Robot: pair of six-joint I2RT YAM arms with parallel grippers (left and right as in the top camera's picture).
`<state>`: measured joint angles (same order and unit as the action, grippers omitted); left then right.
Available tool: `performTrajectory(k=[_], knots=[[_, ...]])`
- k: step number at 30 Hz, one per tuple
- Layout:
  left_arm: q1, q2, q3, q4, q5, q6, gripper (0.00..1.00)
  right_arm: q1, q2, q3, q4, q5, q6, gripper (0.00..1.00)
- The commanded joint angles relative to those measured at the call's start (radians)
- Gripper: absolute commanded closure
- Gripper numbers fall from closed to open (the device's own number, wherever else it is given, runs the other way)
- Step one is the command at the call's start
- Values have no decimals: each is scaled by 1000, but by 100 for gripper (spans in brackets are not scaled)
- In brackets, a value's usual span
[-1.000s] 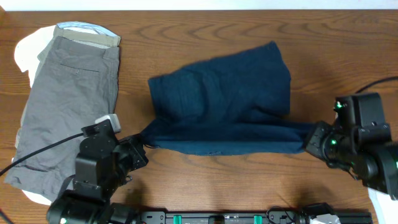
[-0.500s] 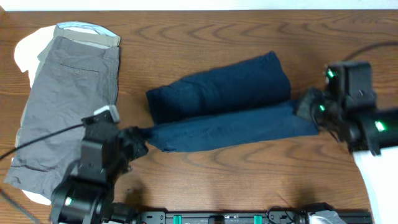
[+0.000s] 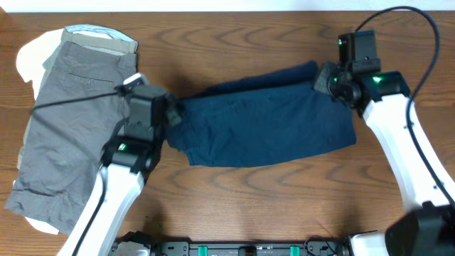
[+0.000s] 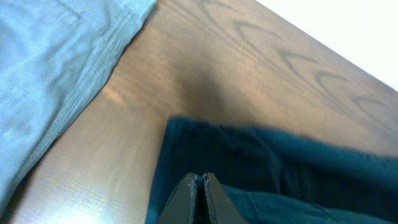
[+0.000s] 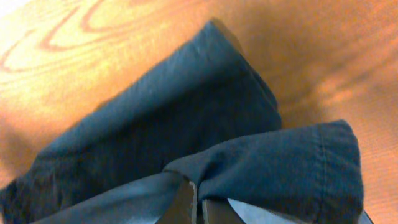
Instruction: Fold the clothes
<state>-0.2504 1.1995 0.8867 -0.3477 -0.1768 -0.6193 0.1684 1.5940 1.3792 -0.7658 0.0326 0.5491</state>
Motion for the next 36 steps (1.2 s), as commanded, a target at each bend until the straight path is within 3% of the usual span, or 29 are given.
performTrajectory(k=[1,12,23,24,25,26,27,29,30,33,36], knots=[[5,112,21,84,-54,17,94,-6,63,14,71,39,-26,99],[5,365,21,437,-176,17,94,-3,282,14,363,38,-27,99],[5,464,21,511,-240,17,94,16,430,14,565,39,-28,99],[5,470,21,512,-240,17,94,18,437,14,582,38,-32,96],[5,476,21,514,-240,17,92,18,441,14,598,37,-37,82],[5,479,21,515,-240,17,83,19,444,14,613,22,-60,69],[5,480,21,513,-240,17,71,19,444,14,633,-6,-94,44],[5,480,21,514,-240,18,36,19,442,14,668,-48,-132,1],[5,478,21,514,-240,18,22,18,436,14,682,-73,-151,1],[5,459,21,506,-238,57,1,17,399,14,678,-104,-166,1],[5,404,21,444,-223,90,2,8,329,14,625,-137,-183,1]])
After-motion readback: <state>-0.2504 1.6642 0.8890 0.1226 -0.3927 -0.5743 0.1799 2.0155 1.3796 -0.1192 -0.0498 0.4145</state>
